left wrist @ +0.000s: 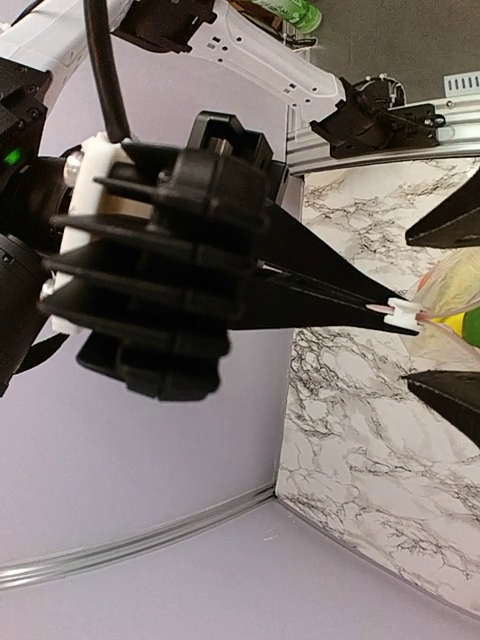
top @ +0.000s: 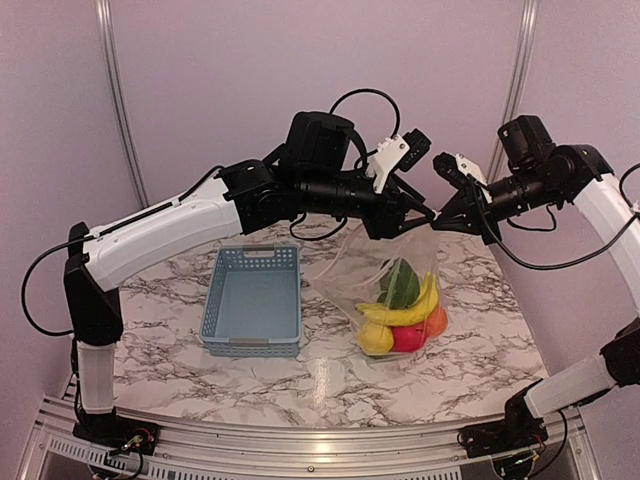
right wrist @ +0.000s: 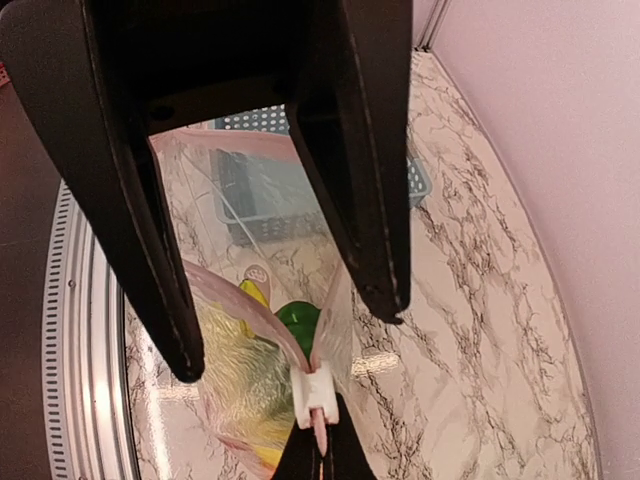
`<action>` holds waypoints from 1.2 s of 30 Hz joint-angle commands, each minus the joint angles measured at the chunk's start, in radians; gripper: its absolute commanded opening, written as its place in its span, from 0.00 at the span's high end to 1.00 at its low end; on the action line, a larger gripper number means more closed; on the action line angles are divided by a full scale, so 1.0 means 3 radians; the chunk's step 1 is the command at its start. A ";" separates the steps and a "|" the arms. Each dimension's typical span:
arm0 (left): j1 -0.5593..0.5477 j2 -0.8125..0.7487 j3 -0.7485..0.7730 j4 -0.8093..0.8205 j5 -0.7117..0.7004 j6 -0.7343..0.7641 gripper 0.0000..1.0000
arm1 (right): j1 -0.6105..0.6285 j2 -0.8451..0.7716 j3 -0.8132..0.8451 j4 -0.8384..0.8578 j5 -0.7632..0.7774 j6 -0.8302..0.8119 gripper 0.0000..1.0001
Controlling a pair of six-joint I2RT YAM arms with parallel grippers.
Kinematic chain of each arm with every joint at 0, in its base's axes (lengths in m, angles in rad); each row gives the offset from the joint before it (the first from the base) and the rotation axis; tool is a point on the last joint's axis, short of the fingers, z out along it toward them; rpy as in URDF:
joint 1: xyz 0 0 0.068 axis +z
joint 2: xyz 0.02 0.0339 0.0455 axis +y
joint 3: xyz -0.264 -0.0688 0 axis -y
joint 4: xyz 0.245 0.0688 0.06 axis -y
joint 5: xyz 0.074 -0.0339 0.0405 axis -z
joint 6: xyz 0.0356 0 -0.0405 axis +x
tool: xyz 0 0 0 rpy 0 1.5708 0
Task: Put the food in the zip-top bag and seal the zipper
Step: Zip the zipper of the food storage bag.
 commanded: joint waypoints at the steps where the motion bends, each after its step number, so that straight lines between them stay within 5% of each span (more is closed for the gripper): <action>1: 0.0051 0.0132 0.0070 0.0052 0.0119 0.0031 0.58 | 0.0026 -0.0014 0.0117 -0.0070 -0.0098 -0.0050 1.00; 36: 0.0111 0.0289 0.0136 0.0184 0.0289 0.0008 0.86 | 0.0026 0.0024 0.0032 0.0002 -0.0135 0.0042 1.00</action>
